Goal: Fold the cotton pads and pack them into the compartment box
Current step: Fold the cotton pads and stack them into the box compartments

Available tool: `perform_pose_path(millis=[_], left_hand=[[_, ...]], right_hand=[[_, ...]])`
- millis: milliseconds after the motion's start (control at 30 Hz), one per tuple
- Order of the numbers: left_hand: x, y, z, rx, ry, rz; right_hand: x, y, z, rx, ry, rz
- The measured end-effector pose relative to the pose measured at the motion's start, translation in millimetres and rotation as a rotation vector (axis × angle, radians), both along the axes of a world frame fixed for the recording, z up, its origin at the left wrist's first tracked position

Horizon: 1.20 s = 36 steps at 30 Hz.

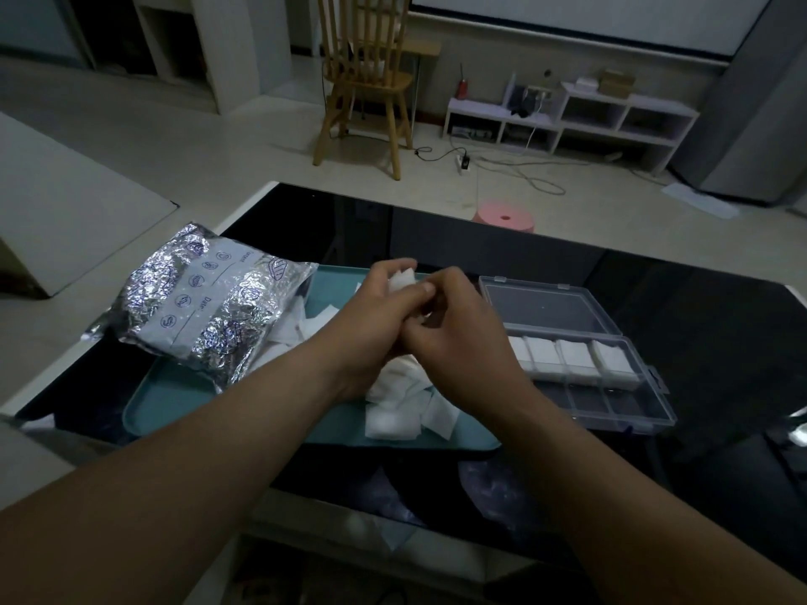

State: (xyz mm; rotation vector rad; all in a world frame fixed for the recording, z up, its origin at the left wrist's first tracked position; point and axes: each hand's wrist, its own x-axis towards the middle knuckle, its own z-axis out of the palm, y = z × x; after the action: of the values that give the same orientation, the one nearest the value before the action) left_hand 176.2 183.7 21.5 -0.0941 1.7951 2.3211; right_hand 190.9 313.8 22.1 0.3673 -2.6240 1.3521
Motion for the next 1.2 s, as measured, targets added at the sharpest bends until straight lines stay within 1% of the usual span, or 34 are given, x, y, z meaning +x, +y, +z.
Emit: perform_pose_path(millis=[100, 167, 233, 300, 400, 533, 667, 733, 767, 833, 867, 933, 967, 1033, 1133, 1200], left_hand=[[-3, -12, 4, 0.212, -0.133, -0.068], [-1, -17, 7, 0.279, -0.222, -0.158], [0, -19, 8, 0.326, -0.238, -0.276], [1, -19, 8, 0.364, -0.222, -0.355], [-1, -22, 7, 0.448, -0.25, -0.353], [-2, -23, 5, 0.478, -0.278, -0.325], [-2, -23, 0, 0.403, -0.243, -0.372], [-4, -23, -1, 0.421, -0.255, -0.327], [-5, -24, 1, 0.454, -0.267, -0.279], [-8, -28, 4, 0.495, -0.29, -0.14], [-10, -30, 6, 0.492, -0.302, -0.076], [-14, -36, 3, 0.473, -0.341, 0.03], [-16, -39, 2, 0.46, -0.357, 0.076], [-18, -43, -3, 0.424, -0.377, 0.164], [-19, -49, -7, 0.396, -0.366, 0.245], [-20, -52, -8, 0.358, -0.363, 0.27]], right_hand=[[-1, 8, 3, 0.009, 0.007, 0.076], [-2, 13, 6, 0.021, -0.043, 0.144], [-2, 13, 9, -0.065, -0.12, 0.229], [-2, 12, 10, -0.126, -0.137, 0.247], [0, 13, 15, -0.142, -0.124, 0.263], [-4, 14, 11, -0.099, -0.068, 0.241], [-9, 15, 6, -0.009, -0.084, 0.314], [-9, 18, 8, 0.008, -0.078, 0.32], [-10, 19, 10, -0.025, -0.091, 0.293], [-14, 24, 11, -0.088, -0.124, 0.17], [-17, 26, 11, -0.083, -0.12, 0.087], [-24, 30, 5, 0.018, -0.125, -0.061], [-27, 32, 0, 0.088, -0.15, -0.089], [-29, 36, -10, 0.247, -0.213, -0.051], [-30, 36, -25, 0.51, -0.246, 0.028], [-28, 29, -32, 0.534, -0.278, 0.041]])
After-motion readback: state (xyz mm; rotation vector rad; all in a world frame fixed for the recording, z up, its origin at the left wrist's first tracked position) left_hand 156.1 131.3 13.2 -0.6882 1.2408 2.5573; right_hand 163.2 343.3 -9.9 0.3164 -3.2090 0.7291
